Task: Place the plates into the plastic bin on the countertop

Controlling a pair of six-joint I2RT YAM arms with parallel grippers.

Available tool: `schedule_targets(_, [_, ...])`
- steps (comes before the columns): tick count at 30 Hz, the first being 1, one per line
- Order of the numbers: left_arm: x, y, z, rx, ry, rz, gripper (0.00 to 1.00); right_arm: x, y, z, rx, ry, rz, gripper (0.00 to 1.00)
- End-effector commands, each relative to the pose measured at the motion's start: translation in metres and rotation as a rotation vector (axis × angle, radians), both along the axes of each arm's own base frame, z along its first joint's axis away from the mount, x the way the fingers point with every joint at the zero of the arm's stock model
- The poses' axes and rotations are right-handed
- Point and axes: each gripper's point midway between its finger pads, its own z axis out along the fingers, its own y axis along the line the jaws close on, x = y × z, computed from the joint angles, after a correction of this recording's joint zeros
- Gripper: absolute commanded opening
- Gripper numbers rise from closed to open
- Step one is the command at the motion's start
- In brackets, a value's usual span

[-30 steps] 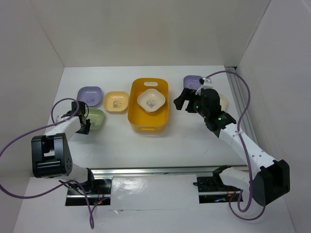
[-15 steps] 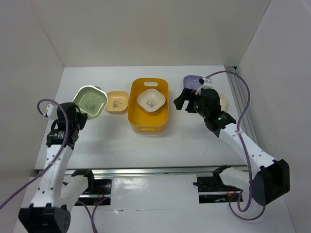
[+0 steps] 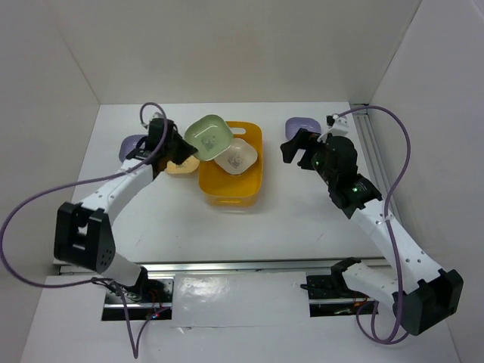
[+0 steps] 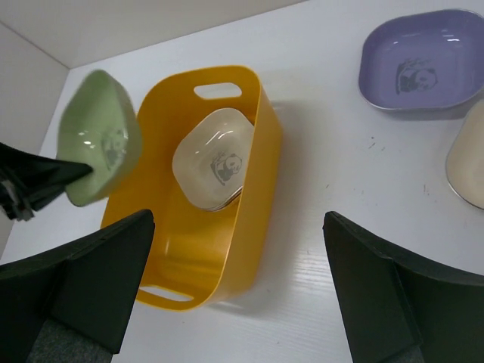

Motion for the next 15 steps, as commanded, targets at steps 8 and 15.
schedule_targets(8, [0.031,-0.078,-0.01,-0.092,0.061,0.043,0.0,-0.003,-0.024,0.012,-0.036,-0.006,-0.074,1.0])
schedule_targets(15, [0.035,-0.087,-0.061,-0.058,0.221,0.106,0.0,0.0,-0.029,0.001,-0.042,0.016,-0.084,1.0])
